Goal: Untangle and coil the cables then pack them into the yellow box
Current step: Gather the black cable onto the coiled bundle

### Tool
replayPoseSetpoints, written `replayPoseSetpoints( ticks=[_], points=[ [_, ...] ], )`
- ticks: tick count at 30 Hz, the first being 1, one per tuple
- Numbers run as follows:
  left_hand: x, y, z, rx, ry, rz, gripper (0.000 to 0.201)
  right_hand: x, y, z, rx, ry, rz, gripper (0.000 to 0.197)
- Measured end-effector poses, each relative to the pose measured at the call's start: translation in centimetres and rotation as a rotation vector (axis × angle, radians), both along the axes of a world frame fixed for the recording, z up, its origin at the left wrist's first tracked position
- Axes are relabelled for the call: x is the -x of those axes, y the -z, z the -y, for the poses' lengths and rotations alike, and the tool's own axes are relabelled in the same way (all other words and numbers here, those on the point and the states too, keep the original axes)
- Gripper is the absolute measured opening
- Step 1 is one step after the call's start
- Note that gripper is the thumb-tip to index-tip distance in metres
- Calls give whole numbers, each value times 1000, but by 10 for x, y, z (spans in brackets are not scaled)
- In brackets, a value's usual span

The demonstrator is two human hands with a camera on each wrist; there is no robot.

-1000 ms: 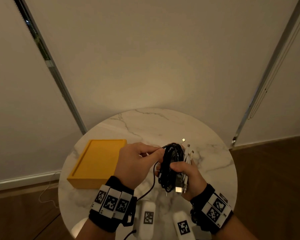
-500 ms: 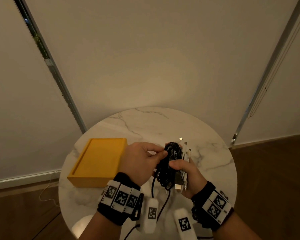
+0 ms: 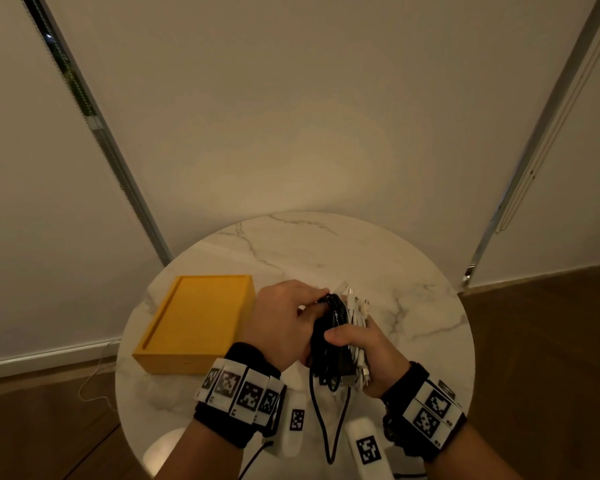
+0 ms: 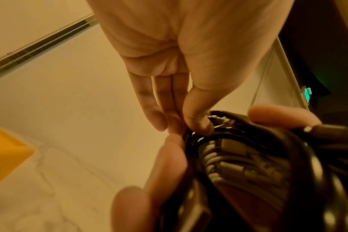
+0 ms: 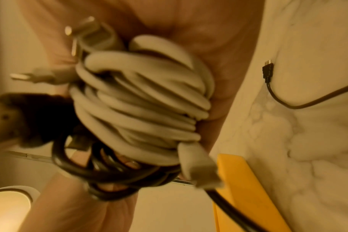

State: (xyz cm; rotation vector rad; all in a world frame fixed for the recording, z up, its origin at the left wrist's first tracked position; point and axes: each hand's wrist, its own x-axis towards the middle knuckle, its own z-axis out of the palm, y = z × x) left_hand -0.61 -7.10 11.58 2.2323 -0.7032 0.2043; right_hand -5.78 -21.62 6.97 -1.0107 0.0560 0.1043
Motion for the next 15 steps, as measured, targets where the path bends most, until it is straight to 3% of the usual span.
replayPoseSetpoints(
  ticks=[3,9,12,15],
  points=[
    [0,-6,-1,-67,0,19,23,-1,-1,-3,33,-22,-11,56],
    [-1,-3,-3,-108,-20,66,24,-2,-1,-5,74,-26,-5,54],
    [-3,6,-2,11,-32,77,24,-4,-4,-7,44,20,21,51],
    [1,16,-1,211,-47,-53,24,-9,-9,-7,31,87,68,52]
  ],
)
